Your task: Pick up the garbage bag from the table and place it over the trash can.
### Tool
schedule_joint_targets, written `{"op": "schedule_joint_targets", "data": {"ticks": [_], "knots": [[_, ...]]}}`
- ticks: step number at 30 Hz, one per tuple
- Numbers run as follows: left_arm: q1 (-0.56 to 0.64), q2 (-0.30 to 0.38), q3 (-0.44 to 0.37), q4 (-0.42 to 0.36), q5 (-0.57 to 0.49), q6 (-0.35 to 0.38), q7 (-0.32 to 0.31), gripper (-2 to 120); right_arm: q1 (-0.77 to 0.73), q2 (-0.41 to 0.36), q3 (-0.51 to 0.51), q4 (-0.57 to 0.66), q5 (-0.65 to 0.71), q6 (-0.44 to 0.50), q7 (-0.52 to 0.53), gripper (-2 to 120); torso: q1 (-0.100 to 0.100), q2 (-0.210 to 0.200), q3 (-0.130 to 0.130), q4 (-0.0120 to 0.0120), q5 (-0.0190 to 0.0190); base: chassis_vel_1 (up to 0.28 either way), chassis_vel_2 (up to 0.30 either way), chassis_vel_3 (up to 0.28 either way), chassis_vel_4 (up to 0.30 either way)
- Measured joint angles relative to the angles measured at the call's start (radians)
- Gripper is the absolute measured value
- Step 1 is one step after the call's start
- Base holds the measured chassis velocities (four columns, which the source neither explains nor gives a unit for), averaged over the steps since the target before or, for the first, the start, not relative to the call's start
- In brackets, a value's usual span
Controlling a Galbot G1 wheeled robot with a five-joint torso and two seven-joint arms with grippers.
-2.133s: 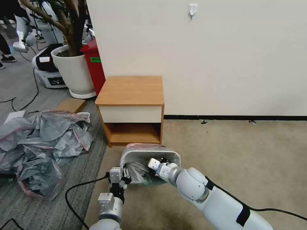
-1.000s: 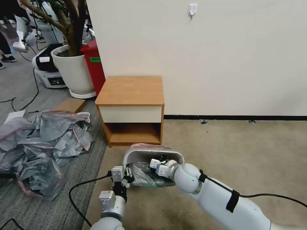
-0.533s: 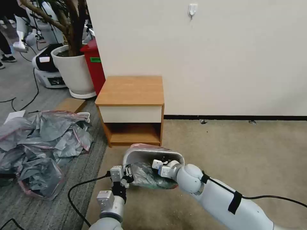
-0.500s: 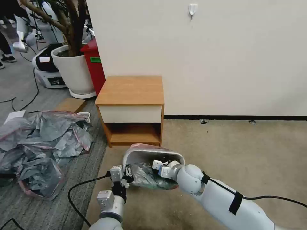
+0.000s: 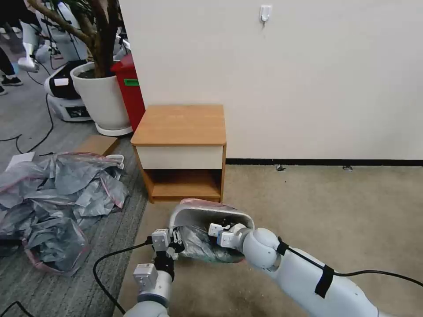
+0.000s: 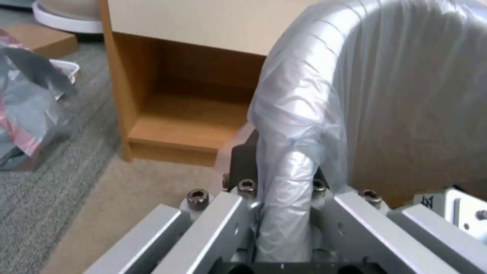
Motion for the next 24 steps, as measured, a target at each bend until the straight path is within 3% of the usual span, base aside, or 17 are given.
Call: {"op": "schedule_joint_targets", "data": {"ticks": [24], "knots": [[-0.022, -0.016, 0.002, 0.058, 0.031, -0.014, 0.008, 1, 0.045, -0.001, -0.031, 0.024, 0.053, -0.055, -0.005, 0, 0.000, 0.000, 0.000, 0.0000, 0.0000, 0.000, 0.000, 0.000, 0.000]]}}
